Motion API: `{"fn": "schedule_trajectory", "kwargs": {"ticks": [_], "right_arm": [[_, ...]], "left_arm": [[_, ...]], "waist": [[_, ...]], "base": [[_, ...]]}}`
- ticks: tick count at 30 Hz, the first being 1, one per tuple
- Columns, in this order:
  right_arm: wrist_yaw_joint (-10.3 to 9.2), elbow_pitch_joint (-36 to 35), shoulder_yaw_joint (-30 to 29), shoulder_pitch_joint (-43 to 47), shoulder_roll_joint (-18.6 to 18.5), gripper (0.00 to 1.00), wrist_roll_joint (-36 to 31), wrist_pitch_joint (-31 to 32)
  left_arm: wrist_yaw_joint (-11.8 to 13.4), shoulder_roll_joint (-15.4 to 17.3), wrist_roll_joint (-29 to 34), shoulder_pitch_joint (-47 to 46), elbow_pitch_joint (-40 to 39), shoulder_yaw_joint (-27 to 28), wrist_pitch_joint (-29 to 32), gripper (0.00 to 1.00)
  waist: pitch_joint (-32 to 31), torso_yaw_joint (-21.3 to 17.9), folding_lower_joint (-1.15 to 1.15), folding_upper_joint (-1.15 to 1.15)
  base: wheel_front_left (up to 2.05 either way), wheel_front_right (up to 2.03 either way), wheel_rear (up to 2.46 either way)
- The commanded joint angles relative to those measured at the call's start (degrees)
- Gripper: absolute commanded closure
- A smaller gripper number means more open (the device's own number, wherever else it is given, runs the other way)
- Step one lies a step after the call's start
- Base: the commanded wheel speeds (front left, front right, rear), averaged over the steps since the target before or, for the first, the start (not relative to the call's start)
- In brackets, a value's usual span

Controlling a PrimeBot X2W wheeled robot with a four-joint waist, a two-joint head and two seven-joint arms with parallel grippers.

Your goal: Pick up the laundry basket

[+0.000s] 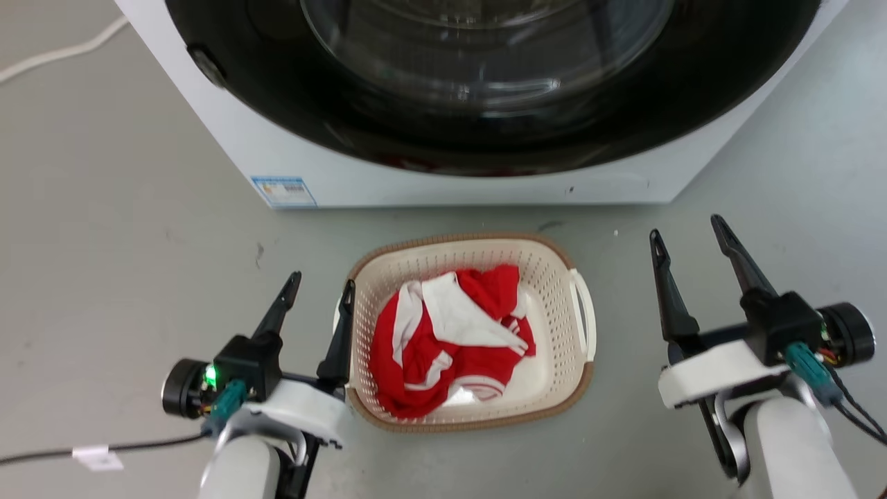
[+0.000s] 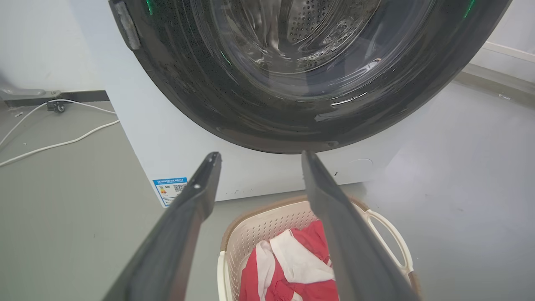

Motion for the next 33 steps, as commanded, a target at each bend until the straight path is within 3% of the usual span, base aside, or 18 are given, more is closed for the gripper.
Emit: {"fn": "schedule_trajectory", "kwargs": {"ticks": [1, 7, 20, 33], "right_arm": [[-0.02, 1.4, 0.2, -2.4, 0.0, 0.00, -0.7, 0.5], [-0.02, 9.2, 0.8, -9.6, 0.0, 0.00, -0.1, 3.5], [-0.02, 26.3, 1.6, -22.8, 0.0, 0.00, 3.9, 10.8], [-0.02, 39.7, 0.9, -31.7, 0.0, 0.00, 5.7, 17.7]], "left_arm": [[-0.2, 0.9, 0.2, -2.4, 1.8, -0.2, -0.1, 0.00], [-0.3, 3.3, -0.4, -10.3, 11.6, -1.3, -0.1, 0.00], [-0.4, 5.0, -3.5, -27.0, 34.1, -3.6, -0.1, 0.00], [-0.4, 5.4, -9.5, -38.9, 48.6, -16.4, 1.1, 0.00]], "waist": [[6.4, -0.1, -0.01, 0.00], [12.6, -0.2, -0.01, 0.00], [23.5, 0.4, -0.01, 0.00], [29.4, 2.0, -0.01, 0.00]], "base": [[0.00, 0.00, 0.00], [0.00, 0.00, 0.00], [0.00, 0.00, 0.00], [0.00, 0.00, 0.00]]}}
